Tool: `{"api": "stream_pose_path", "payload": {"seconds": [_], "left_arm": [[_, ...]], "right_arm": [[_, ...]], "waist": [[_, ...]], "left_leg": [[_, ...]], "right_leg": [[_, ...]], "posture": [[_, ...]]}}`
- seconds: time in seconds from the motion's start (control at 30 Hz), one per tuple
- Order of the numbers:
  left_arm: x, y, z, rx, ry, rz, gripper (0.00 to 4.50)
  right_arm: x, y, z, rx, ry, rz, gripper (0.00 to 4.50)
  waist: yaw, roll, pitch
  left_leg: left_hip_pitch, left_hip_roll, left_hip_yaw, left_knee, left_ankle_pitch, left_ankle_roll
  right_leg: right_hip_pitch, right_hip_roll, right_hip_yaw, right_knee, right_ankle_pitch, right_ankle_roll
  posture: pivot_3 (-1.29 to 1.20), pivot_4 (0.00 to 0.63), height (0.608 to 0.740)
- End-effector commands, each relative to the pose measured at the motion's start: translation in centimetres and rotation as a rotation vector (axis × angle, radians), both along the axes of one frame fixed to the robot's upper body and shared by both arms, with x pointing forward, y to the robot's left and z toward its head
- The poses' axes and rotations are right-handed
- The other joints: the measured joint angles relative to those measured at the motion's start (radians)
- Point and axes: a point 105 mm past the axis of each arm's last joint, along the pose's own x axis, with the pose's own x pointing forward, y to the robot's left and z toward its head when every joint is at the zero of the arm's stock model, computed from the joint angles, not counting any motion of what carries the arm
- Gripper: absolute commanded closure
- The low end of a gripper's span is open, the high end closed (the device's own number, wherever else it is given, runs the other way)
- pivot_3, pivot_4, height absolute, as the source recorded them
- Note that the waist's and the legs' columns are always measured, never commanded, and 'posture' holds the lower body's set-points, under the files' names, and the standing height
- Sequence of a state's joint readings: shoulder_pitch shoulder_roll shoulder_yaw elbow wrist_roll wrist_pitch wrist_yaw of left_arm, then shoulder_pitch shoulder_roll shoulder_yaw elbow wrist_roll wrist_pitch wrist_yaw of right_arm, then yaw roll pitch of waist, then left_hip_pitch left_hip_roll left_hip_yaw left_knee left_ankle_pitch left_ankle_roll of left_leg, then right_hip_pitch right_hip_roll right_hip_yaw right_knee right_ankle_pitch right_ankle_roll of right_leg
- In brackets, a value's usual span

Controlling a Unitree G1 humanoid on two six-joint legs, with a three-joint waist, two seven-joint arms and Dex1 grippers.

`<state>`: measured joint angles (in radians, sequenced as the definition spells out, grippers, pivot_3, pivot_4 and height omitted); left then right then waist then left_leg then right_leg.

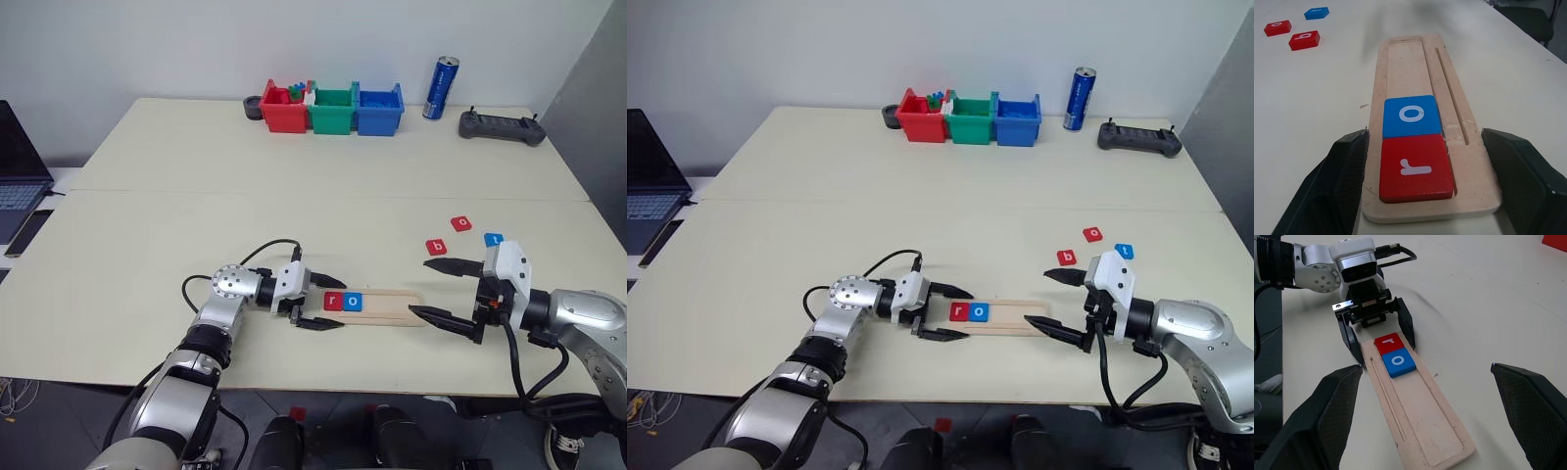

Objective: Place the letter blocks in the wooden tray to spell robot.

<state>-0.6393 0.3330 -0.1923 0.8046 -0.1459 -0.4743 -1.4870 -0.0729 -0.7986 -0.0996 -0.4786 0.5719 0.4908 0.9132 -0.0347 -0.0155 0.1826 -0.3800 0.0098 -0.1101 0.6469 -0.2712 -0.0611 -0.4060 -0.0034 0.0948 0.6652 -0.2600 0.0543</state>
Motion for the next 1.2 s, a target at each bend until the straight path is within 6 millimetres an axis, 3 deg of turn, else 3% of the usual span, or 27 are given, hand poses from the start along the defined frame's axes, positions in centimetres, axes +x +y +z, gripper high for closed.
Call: {"api": "stream_pose_path", "payload": {"seconds": [0.03,0.27,0.7,0.9,1.03,1.2], "left_arm": [[-0.1,-0.1,0.1,-0.005,-0.006,-0.01,0.11],[-0.2,0.4,0.6,-0.016,-0.012,-0.009,0.02],[-1.7,0.7,5.8,-0.162,-0.004,0.093,0.02],[-2.9,-0.1,7.6,-0.27,0.035,0.231,0.02],[-3.8,-0.4,7.6,-0.285,0.06,0.289,0.02],[-4.1,-0.5,7.4,-0.285,0.076,0.317,0.02]], "right_arm": [[-0.1,0.5,1.3,0.014,-0.049,0.018,0.0],[-0.2,0.5,1.1,0.017,-0.041,0.015,0.0],[-0.2,-0.1,1.3,0.054,-0.039,-0.082,0.0],[1.9,-1.1,0.8,0.128,-0.025,-0.368,0.0],[3.5,-1.6,0.1,0.161,-0.015,-0.544,0.0],[5.9,-2.9,-1.8,0.078,0.006,-0.75,0.0]], "waist": [[0.0,0.0,0.0],[0.0,0.0,0.0],[0.001,0.0,0.0],[0.001,0.0,0.0],[0.0,0.001,0.0],[0.002,0.001,0.0]], "left_leg": [[0.0,0.0,0.0,0.0,0.0,0.0],[0.0,0.0,0.0,0.0,0.0,0.0],[0.0,0.001,-0.001,0.0,0.0,0.0],[0.0,0.001,-0.001,0.0,0.0,0.0],[0.0,0.001,0.0,0.0,0.0,0.0],[0.001,0.001,0.0,0.0,0.0,0.0]], "right_leg": [[0.0,0.0,0.0,0.0,0.0,0.0],[0.0,0.0,0.0,0.0,0.0,0.0],[0.0,0.0,0.0,0.0,0.0,0.0],[0.0,0.0,0.0,0.001,0.0,0.0],[0.0,0.0,0.001,0.001,0.0,0.0],[0.0,0.0,0.001,0.001,0.0,0.0]], "posture": [[0.0,0.15,0.74],[0.0,0.15,0.74],[0.0,0.15,0.74],[0.0,0.15,0.74],[0.0,0.15,0.74],[0.0,0.15,0.74]]}}
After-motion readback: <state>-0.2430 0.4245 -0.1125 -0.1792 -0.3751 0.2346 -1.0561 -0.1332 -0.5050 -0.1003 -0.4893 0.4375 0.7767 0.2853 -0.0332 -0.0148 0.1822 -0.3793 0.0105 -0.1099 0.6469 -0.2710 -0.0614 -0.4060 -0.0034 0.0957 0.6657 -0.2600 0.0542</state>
